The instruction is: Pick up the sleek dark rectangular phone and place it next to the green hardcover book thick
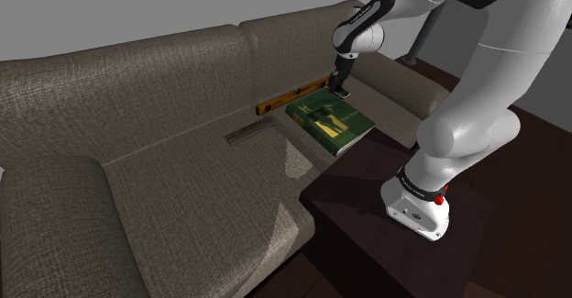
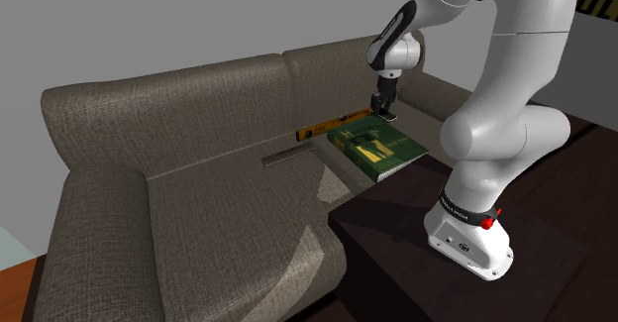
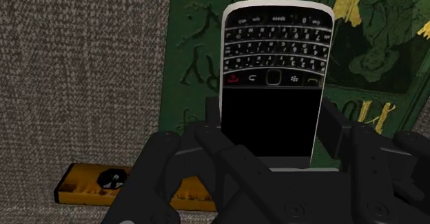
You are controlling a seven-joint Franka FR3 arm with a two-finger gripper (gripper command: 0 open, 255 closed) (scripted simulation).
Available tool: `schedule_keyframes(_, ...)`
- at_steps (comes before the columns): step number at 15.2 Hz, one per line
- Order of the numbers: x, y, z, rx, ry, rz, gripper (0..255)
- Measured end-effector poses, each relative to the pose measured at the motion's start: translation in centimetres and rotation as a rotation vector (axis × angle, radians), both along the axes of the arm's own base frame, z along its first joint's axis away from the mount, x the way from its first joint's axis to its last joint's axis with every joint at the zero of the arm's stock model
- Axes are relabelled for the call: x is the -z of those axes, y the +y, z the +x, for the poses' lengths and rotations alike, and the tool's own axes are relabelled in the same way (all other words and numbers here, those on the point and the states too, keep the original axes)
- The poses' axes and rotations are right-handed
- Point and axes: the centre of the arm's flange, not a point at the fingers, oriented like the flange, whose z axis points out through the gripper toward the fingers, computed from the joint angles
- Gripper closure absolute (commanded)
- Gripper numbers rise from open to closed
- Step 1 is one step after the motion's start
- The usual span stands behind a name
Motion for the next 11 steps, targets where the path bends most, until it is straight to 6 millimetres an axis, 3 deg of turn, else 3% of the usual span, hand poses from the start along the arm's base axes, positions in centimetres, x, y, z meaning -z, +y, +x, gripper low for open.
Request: schedule_keyframes(11, 0.0, -14.4, 2.2, -0.001, 0.0, 0.0, 255)
